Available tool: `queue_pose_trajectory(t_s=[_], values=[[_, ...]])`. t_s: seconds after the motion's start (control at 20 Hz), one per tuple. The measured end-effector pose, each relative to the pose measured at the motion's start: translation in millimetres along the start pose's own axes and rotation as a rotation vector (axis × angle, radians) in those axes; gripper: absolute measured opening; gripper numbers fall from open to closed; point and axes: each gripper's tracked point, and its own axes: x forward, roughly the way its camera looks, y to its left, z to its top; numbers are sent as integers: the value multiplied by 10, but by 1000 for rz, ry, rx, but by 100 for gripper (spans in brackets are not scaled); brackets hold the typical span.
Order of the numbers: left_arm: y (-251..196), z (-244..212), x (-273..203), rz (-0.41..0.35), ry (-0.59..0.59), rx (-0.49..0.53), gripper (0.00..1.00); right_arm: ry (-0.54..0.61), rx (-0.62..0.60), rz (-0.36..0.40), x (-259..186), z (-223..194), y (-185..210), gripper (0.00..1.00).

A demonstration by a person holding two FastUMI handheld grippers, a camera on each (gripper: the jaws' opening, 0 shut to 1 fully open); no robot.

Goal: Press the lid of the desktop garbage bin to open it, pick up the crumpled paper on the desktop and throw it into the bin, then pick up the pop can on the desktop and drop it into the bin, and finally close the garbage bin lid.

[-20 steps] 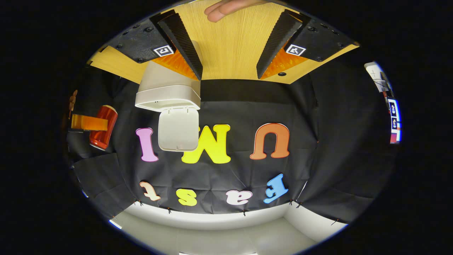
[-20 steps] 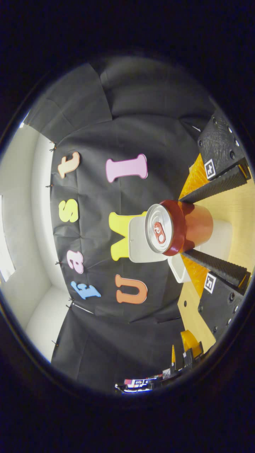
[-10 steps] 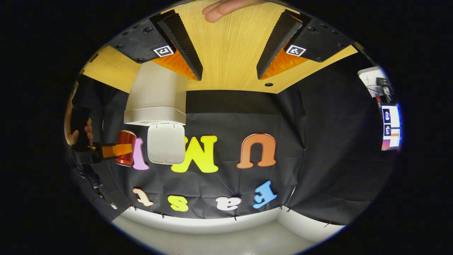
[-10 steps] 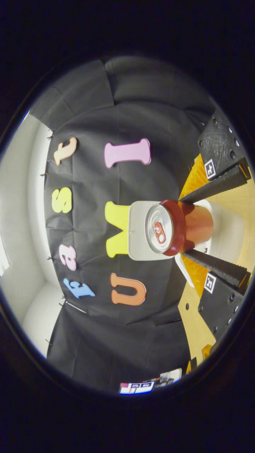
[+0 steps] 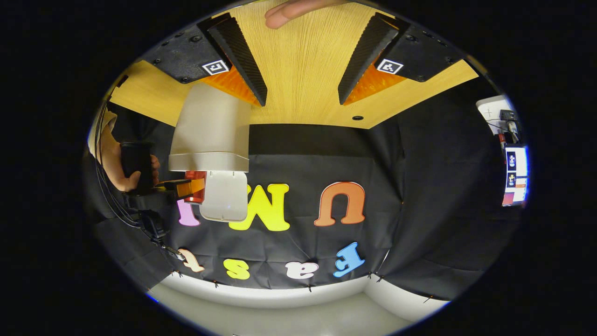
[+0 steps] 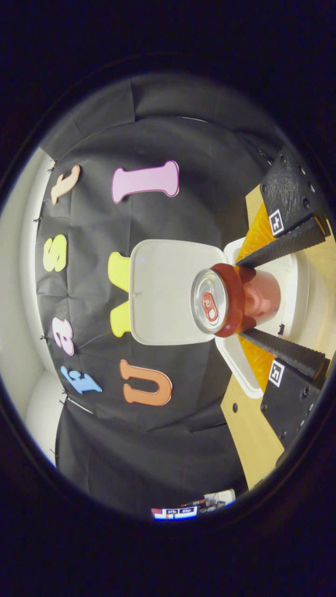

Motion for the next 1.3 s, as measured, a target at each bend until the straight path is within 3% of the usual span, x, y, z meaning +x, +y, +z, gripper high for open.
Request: queue_pose_trajectory(t_s=[0.2, 0.35, 0.65, 0.85, 1.05, 1.1, 1.15, 1.3], values=[[85, -51, -26, 18, 6, -18, 99, 3, -26, -27, 1, -3, 22, 83], [110, -46, -48, 24, 5, -15, 99, -9, -31, -23, -85, 68, 76, 92], [57, 6, -129, 0, 0, 0, 99, -87, -49, -63, -401, 466, 31, 97], [35, 16, -142, -17, -1, -9, 99, -113, -22, -85, -539, 756, -35, 95], [77, -30, -145, -5, 20, 2, 99, -103, 50, -47, -616, 1013, 0, 97], [89, -31, -143, -1, 17, 8, 99, -100, 66, -42, -631, 1091, -9, 92], [90, -26, -134, 1, 19, 13, 99, -101, 77, -42, -646, 1177, -28, 97], [84, -40, -133, -5, 19, 12, 99, -131, 85, -61, -666, 1515, -131, 96]])
